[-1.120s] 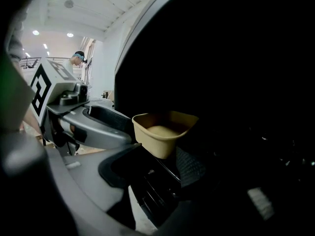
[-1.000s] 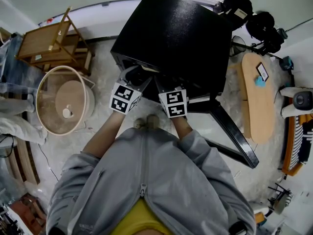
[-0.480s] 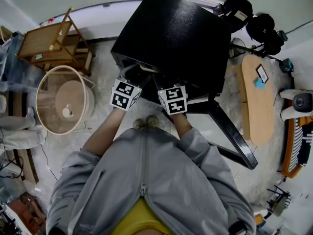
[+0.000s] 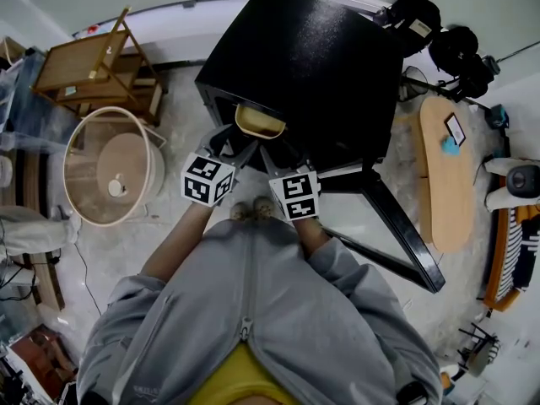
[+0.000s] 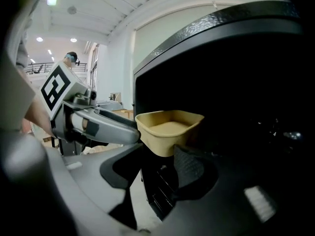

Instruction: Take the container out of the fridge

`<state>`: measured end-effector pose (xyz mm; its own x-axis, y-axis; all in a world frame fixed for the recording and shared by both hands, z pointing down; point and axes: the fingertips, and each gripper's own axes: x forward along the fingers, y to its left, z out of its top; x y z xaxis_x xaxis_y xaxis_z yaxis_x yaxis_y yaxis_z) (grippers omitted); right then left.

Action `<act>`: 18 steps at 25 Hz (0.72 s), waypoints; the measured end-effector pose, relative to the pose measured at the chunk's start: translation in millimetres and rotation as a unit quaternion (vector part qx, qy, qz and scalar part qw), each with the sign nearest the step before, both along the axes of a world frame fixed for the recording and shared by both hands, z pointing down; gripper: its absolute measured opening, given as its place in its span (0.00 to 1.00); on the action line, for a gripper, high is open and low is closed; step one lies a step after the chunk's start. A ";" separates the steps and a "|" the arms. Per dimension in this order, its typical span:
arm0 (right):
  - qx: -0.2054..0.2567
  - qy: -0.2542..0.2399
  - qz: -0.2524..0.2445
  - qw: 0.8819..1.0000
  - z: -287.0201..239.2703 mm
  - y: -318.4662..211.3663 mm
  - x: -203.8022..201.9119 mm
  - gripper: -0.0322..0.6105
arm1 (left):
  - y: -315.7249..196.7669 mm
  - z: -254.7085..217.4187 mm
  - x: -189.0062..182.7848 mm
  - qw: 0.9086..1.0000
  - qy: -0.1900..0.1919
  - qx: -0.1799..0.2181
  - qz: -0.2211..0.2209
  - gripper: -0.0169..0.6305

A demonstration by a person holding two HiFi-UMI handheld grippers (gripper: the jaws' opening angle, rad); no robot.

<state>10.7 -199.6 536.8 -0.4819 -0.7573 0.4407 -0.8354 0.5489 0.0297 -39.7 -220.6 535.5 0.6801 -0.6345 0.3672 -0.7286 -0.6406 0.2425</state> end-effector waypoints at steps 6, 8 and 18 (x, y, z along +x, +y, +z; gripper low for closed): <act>0.002 0.006 0.000 1.000 -0.7 2.0 2.1 0.35 | 4.5 -0.8 -19.0 0.971 0.201 -0.108 -0.071 0.54; 0.003 0.009 0.001 1.000 -0.1 3.6 5.0 0.35 | 4.0 3.2 -16.4 0.951 0.262 -0.145 -0.077 0.56; 0.001 0.025 -0.005 1.000 5.9 17.9 13.5 0.35 | -7.9 -2.3 16.9 0.809 0.523 -0.259 -0.073 0.63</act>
